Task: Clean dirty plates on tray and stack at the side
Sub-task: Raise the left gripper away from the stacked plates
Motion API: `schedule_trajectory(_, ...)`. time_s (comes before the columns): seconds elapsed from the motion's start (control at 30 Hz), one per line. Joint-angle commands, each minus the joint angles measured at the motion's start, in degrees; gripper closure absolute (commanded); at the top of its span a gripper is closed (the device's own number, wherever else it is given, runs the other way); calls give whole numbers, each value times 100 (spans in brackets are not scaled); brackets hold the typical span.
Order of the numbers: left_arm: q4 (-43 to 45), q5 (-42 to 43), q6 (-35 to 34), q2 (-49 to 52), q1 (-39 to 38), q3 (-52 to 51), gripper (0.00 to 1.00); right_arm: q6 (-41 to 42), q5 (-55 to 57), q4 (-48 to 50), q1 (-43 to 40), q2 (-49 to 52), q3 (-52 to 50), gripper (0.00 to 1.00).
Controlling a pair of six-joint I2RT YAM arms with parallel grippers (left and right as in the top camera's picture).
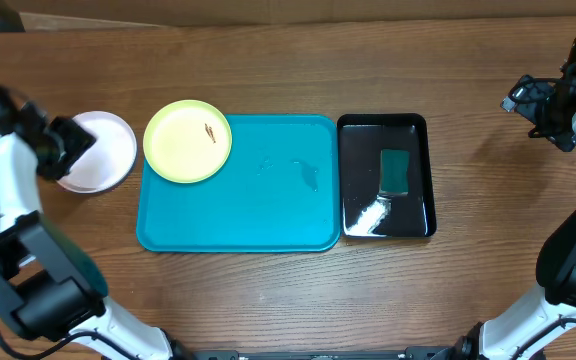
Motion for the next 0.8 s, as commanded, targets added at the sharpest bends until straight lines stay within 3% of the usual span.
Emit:
schedule_trajectory(0.0, -4, -225, 503, 4, -511, 155, 36, 22, -22, 33, 2, -57, 76, 0)
schedule_trajectory(0.23, 197, -1252, 564, 9, -1327, 131, 41, 22, -22, 33, 2, -57, 76, 0)
schedule_trajectory(0.5, 415, -1285, 566, 11, -1545, 20, 43, 22, -22, 33, 2, -57, 76, 0)
schedule_trajectory(0.77, 868, -1165, 634, 11, -1547, -466, 51, 24, -22, 33, 2, -57, 76, 0)
